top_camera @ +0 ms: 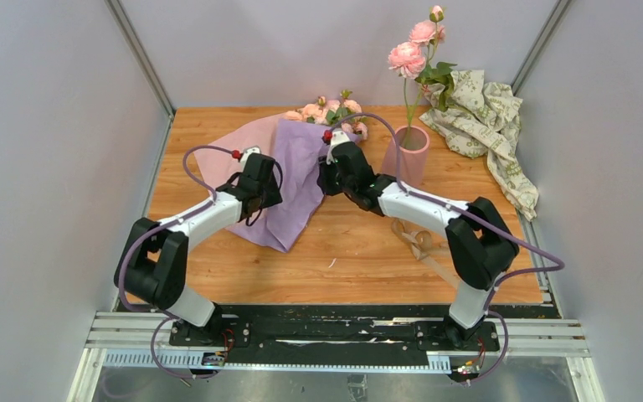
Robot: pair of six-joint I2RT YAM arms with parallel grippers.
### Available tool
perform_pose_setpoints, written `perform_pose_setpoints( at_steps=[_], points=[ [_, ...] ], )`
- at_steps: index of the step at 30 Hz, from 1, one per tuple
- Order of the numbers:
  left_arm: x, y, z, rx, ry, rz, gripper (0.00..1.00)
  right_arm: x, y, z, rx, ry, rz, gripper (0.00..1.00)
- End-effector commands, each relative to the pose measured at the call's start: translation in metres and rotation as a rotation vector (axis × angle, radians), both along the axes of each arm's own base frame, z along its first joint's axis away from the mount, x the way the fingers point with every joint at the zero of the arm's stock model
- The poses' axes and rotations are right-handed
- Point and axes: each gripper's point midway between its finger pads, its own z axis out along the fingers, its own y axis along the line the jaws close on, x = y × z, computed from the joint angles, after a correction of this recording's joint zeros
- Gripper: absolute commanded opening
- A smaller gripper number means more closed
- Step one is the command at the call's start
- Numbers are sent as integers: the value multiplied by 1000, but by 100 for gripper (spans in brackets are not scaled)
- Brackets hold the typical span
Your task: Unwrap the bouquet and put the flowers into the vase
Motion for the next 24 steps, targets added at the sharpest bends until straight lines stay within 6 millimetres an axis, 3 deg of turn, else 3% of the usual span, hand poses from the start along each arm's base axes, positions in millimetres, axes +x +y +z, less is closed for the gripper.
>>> perform_pose_setpoints(
  at_steps=[1, 6, 13, 24],
  points=[
    [11, -13, -8, -66, 21, -49, 38, -12, -18, 19, -22, -46, -16, 24],
    [7, -24, -6, -124, 25, -78, 0, -18, -27, 40, -7, -83, -29, 24],
    [-13, -45, 23, -100, -45, -151, 0, -27, -39, 52, -7, -111, -64, 24],
    [-49, -138, 29, -84, -44, -350, 0, -56, -83, 81, 26, -195, -149, 21]
  ],
)
